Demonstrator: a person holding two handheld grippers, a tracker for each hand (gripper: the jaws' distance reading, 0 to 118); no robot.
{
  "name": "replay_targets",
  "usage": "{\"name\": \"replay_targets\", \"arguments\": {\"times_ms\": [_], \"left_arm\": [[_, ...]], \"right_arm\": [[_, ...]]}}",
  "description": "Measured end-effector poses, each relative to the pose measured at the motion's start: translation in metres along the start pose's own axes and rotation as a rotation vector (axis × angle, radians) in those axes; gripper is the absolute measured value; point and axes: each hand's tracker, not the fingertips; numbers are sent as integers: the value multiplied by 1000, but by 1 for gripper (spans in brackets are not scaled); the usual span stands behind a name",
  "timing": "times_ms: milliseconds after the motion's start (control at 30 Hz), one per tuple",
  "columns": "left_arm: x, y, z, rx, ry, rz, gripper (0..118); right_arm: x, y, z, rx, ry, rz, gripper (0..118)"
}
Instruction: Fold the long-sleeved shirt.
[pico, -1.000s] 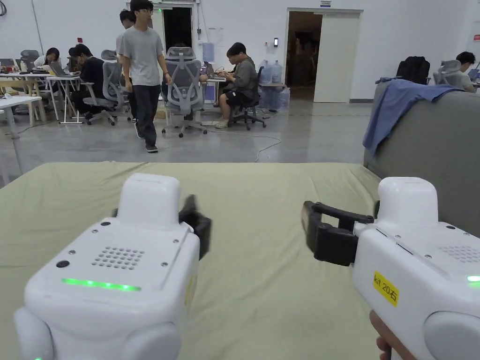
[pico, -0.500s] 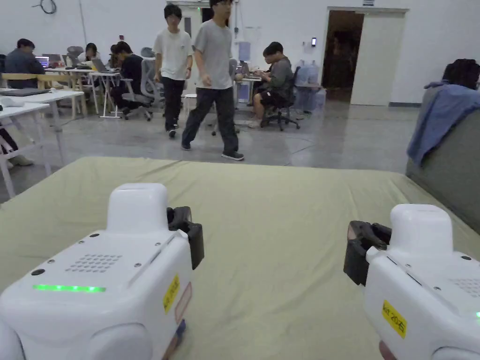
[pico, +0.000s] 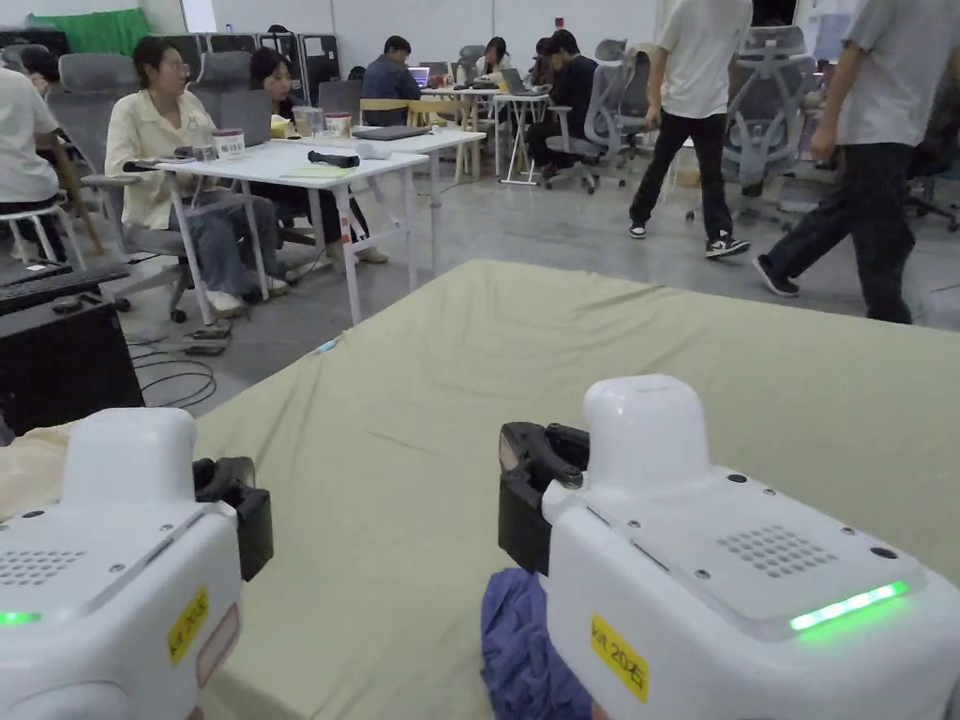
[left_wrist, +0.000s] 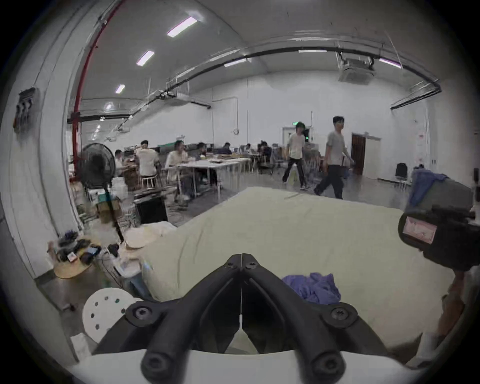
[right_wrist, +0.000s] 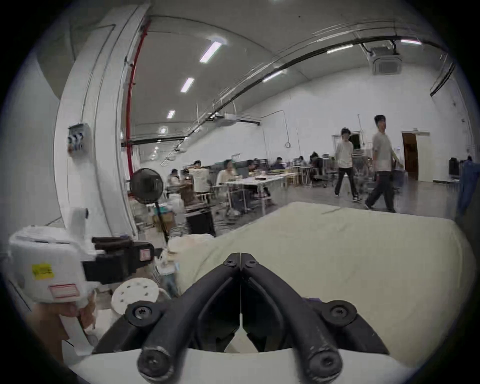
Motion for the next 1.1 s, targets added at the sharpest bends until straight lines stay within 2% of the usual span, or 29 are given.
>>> {"name": "replay_targets", "arguments": {"times_ms": [67, 100, 133, 167, 200, 267, 367, 533, 567, 600, 667, 733, 833, 967, 1100], "left_arm": [[12, -12, -25, -42, -52, 16, 3], [18, -18, -38, -59, -81, 25, 18], [27, -27, -57, -90, -122, 30, 48], [37, -38, -76, -140, -158, 31, 101], [48, -49, -95, -199, -186, 18, 118], [67, -68, -122, -229, -246, -24, 118], [103, -100, -171, -374, -295, -75, 118], [147, -152, -245, -506, -343, -43, 118], [153, -160, -255, -531, -354, -61, 112], [158, -167, -262, -570, -351, -90, 95], [168, -175, -269, -594, -345, -157, 33], [169, -157, -263, -577, -400, -85, 30], [178, -107, -246, -507, -404, -55, 24], [199, -25, -211, -374, -562, 51, 23], [247, 44, -168, -244, -708, 75, 23]], "right_arm": [[22, -10, 2, -36, -25, -16, 0], [33, -16, 5, -55, -44, -25, 0], [45, -24, 8, -77, -75, -33, 0], [58, -33, 12, -100, -105, -36, 0], [69, -41, 15, -122, -135, -41, 0], [92, -63, 25, -176, -197, -60, 0], [124, -91, 35, -262, -275, -103, 0], [159, -117, 50, -339, -360, -179, 0], [164, -119, 53, -341, -375, -190, 0], [168, -120, 56, -343, -384, -199, 0], [174, -121, 62, -342, -397, -212, 0], [178, -121, 68, -339, -410, -218, 0], [179, -117, 80, -323, -428, -227, 0], [179, -104, 110, -252, -439, -271, 0], [179, -81, 156, -143, -472, -270, 0]]}}
